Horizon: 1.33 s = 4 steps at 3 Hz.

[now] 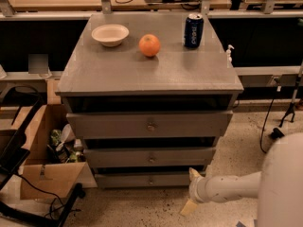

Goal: Open bottom drawer

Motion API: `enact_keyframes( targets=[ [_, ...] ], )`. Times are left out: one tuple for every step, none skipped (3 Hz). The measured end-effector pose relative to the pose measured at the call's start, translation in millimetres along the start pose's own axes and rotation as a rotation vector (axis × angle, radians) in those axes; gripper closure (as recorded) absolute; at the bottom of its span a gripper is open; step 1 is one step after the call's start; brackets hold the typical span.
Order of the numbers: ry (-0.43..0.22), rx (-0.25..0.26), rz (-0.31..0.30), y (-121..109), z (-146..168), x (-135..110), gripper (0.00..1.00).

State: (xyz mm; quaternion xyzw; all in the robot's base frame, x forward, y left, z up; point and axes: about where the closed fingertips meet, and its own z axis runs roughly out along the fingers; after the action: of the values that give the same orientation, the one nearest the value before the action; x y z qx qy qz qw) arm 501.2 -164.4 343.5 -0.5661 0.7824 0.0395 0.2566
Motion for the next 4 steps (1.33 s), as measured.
enact_keyframes(
  targets=[
    [0.028, 0.004, -0.033, -12, 63, 48, 0.0],
    [0.025, -0.008, -0.027, -8, 71, 50, 0.0],
    [0.046, -0.024, -0.083, -8, 100, 57, 0.0],
    [0.046, -0.052, -0.155, -8, 134, 61, 0.0]
  ],
)
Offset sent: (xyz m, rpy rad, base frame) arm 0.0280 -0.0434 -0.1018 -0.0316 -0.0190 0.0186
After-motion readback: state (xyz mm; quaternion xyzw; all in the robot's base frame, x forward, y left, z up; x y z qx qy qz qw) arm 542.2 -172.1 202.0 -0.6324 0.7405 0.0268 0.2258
